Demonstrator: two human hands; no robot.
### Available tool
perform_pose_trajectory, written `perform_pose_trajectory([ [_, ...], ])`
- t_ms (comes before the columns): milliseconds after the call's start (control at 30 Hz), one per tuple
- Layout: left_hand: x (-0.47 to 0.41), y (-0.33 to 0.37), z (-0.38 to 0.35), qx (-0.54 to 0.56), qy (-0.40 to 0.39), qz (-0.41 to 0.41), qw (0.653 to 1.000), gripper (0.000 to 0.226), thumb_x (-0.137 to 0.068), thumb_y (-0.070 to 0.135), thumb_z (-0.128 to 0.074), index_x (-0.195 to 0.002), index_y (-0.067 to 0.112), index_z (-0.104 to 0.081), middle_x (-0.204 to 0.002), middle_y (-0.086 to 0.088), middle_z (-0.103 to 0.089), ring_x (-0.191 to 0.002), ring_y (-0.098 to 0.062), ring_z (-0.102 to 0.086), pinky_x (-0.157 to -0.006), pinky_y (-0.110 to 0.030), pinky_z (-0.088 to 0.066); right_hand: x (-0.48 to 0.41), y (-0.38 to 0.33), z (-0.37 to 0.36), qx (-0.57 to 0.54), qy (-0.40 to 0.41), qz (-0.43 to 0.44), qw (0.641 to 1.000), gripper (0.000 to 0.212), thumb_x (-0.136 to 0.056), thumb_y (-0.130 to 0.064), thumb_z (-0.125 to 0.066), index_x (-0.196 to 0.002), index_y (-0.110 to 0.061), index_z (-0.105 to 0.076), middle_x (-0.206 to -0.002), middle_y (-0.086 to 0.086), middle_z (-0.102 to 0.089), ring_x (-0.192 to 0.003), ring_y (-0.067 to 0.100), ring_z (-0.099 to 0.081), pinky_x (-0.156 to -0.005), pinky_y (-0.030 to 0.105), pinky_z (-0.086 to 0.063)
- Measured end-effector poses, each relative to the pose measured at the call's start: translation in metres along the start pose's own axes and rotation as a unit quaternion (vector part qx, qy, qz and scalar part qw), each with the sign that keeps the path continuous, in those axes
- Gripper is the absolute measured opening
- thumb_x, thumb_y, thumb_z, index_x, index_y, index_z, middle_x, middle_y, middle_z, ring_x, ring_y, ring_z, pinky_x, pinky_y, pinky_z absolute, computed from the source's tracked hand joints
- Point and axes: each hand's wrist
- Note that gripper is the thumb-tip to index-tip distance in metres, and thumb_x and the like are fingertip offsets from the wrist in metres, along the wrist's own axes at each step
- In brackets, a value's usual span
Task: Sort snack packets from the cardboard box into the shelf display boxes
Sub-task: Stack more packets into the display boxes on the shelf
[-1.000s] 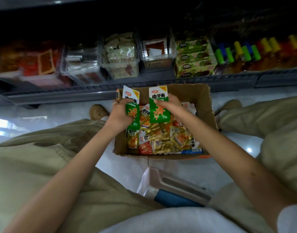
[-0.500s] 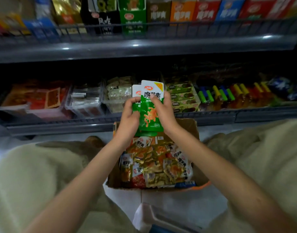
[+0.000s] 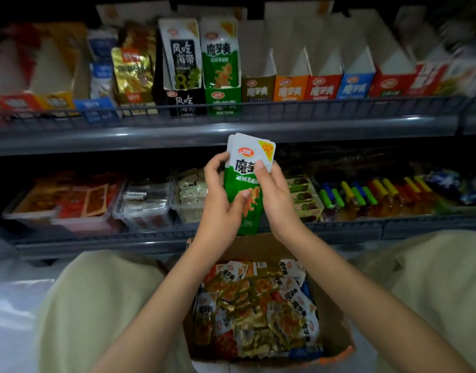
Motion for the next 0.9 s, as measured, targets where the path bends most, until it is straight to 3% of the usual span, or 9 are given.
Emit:
perform_pose_trajectory([
  [100, -0.003, -0.003, -0.002, -0.005, -0.003, 0.021, 1.0, 0.071, -0.092, -0.004, -0.051, -0.144, 0.025, -0.012, -0.119, 0.018, -0.05, -0.103, 0.003, -0.059, -0.082, -0.017, -0.05, -0.005, -0.013, 0.005, 0.057, -0.009, 0.035, 0.998, 0.016, -0.098, -0.013, -0.048, -0.112, -0.016, -0.053, -0.107, 0.005, -0.065, -0.093, 0.013, -0.065, -0.078, 0.024, -0.055],
  [267, -0.01, -0.004, -0.007, -0.034, -0.02, 0.018, 0.999, 0.056, -0.096, 0.006, -0.049, -0.133, 0.041, -0.024, -0.112, 0.027, -0.053, -0.104, 0.007, -0.055, -0.088, -0.027, -0.05, -0.027, -0.049, 0.018, 0.148, -0.035, 0.055, 0.987, 0.02, -0.092, -0.002, -0.055, -0.109, -0.012, -0.052, -0.098, 0.007, -0.065, -0.079, 0.007, -0.063, -0.063, 0.015, -0.05],
  [367, -0.009, -0.002, -0.008, -0.006, -0.01, 0.003, 1.0, 0.053, -0.097, 0.003, -0.047, -0.127, 0.042, -0.028, -0.107, 0.028, -0.056, -0.103, 0.004, -0.057, -0.085, -0.024, -0.05, -0.033, -0.062, 0.014, 0.204, -0.075, 0.065, 0.974, 0.016, -0.092, -0.001, -0.055, -0.105, -0.01, -0.051, -0.09, 0.004, -0.064, -0.076, 0.009, -0.062, -0.062, 0.016, -0.05],
  [467, -0.01, 0.002, -0.004, 0.031, 0.023, -0.035, 0.999, 0.047, -0.096, 0.0, -0.046, -0.123, 0.035, -0.033, -0.105, 0.031, -0.058, -0.101, 0.003, -0.058, -0.084, -0.019, -0.049, -0.035, -0.069, 0.002, 0.226, -0.096, 0.064, 0.967, 0.022, -0.093, -0.013, -0.057, -0.111, -0.016, -0.045, -0.091, 0.004, -0.067, -0.078, 0.012, -0.066, -0.069, 0.028, -0.056],
  [533, -0.013, 0.004, 0.001, 0.056, 0.051, -0.067, 0.995, 0.044, -0.093, 0.002, -0.046, -0.124, 0.031, -0.035, -0.108, 0.023, -0.06, -0.101, -0.002, -0.059, -0.085, -0.023, -0.051, -0.034, -0.074, -0.003, 0.306, -0.101, 0.096, 0.942, 0.032, -0.094, -0.027, -0.055, -0.121, -0.021, -0.038, -0.095, 0.002, -0.069, -0.081, 0.013, -0.068, -0.071, 0.037, -0.057],
  [633, -0.027, 0.008, 0.009, 0.04, 0.092, -0.13, 0.986, 0.044, -0.09, 0.005, -0.046, -0.124, 0.031, -0.035, -0.115, 0.011, -0.055, -0.105, -0.006, -0.057, -0.087, -0.027, -0.05, -0.037, -0.086, -0.009, 0.373, -0.155, 0.154, 0.902, 0.041, -0.092, -0.033, -0.058, -0.126, -0.026, -0.036, -0.105, -0.007, -0.064, -0.067, -0.003, -0.061, -0.056, 0.022, -0.049],
  [700, -0.04, 0.009, 0.013, -0.023, 0.1, -0.169, 0.98, 0.046, -0.091, 0.006, -0.045, -0.126, 0.032, -0.031, -0.117, 0.021, -0.052, -0.104, 0.0, -0.056, -0.085, -0.024, -0.05, -0.042, -0.094, -0.013, 0.364, -0.179, 0.148, 0.902, 0.05, -0.085, -0.026, -0.068, -0.123, -0.028, -0.035, -0.105, -0.009, -0.063, -0.056, 0.001, -0.061, -0.049, 0.018, -0.044],
  [800, -0.06, 0.004, 0.016, -0.088, 0.104, -0.187, 0.973, 0.044, -0.094, 0.014, -0.044, -0.132, 0.026, -0.026, -0.109, 0.035, -0.052, -0.095, 0.002, -0.057, -0.077, -0.032, -0.053, -0.051, -0.1, -0.015, 0.406, -0.153, 0.182, 0.882, 0.066, -0.082, -0.02, -0.071, -0.131, -0.03, -0.028, -0.106, -0.005, -0.064, -0.063, 0.008, -0.065, -0.058, 0.028, -0.054],
  [900, -0.082, -0.001, 0.018, -0.127, 0.116, -0.187, 0.967, 0.053, -0.093, 0.026, -0.043, -0.14, 0.012, -0.022, -0.111, 0.028, -0.053, -0.094, -0.006, -0.06, -0.074, -0.045, -0.055, -0.057, -0.103, -0.015, 0.448, -0.126, 0.265, 0.844, 0.063, -0.086, -0.021, -0.067, -0.133, -0.032, -0.028, -0.1, -0.005, -0.068, -0.07, 0.006, -0.066, -0.063, 0.028, -0.057],
])
Point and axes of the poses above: each hand's wrist, its own x-axis away from the middle knuckle, its own z-axis out of the back of the hand, y = z × x
